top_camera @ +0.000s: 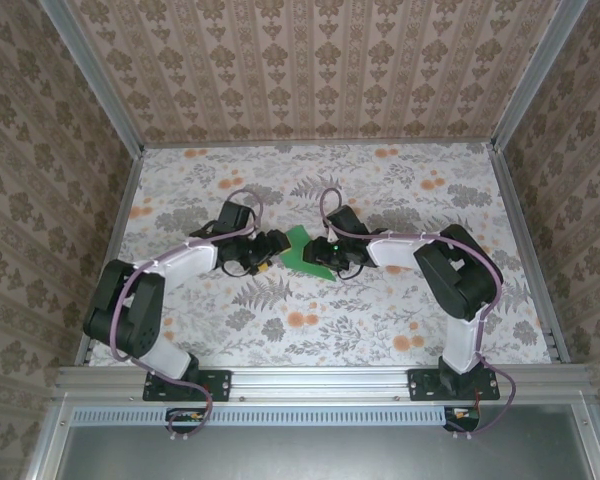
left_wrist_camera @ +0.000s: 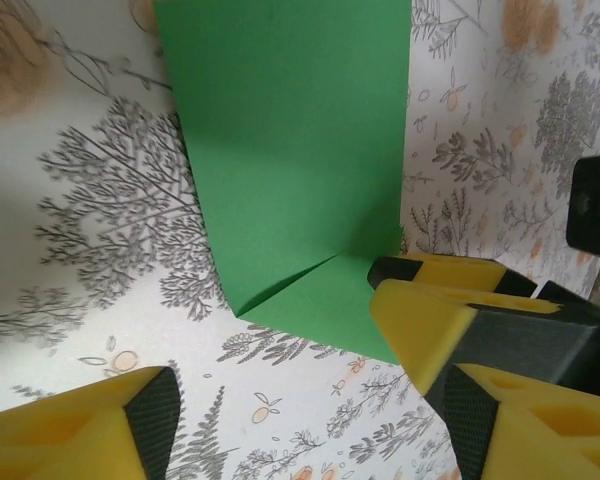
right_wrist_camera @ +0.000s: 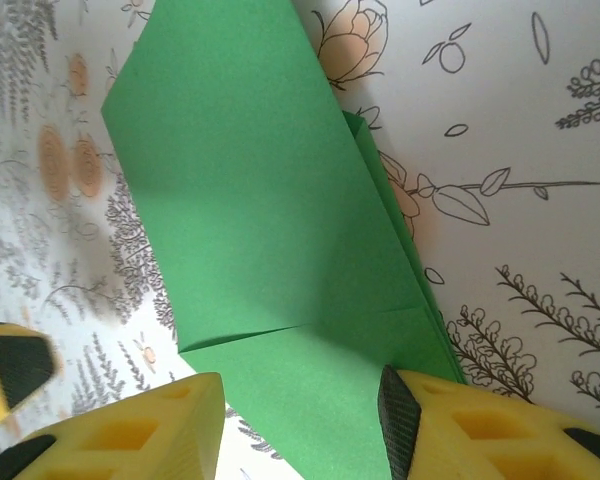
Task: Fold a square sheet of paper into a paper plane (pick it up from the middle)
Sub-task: Fold the wing for the fifth time at the center of the table.
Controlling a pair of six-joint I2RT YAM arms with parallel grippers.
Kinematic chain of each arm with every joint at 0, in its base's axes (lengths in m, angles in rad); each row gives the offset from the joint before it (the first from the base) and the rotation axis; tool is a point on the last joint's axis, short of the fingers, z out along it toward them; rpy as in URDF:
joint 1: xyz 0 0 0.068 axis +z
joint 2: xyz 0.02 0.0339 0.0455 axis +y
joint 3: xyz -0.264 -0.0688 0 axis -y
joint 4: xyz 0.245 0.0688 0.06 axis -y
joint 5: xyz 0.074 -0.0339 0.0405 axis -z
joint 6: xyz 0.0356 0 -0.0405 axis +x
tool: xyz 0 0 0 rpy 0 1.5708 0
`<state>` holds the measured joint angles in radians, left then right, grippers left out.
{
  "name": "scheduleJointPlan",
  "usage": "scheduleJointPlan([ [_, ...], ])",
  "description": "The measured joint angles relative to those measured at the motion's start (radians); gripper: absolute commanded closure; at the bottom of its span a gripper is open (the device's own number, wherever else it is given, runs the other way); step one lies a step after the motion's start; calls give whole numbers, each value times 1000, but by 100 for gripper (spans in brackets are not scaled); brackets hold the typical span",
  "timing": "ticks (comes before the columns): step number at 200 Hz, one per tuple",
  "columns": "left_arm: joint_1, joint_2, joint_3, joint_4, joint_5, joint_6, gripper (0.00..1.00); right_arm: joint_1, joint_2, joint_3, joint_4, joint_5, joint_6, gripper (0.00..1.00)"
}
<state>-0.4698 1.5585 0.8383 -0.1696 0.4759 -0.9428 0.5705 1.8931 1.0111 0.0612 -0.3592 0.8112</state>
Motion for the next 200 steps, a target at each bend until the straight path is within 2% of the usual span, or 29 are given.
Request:
scheduleJointPlan([
  [31, -29, 48, 5, 9, 0, -40, 40, -30, -1, -32, 65, -71, 34, 51],
  [50, -29, 81, 14, 16, 0, -58, 41, -40, -1, -43, 89, -98, 46, 51],
  [93, -34, 137, 41, 40, 4, -82, 55, -56, 0, -63, 126, -132, 63, 51],
  [200, -33, 188, 61, 111, 61, -94, 57, -70, 1, -77, 157, -169, 80, 52],
])
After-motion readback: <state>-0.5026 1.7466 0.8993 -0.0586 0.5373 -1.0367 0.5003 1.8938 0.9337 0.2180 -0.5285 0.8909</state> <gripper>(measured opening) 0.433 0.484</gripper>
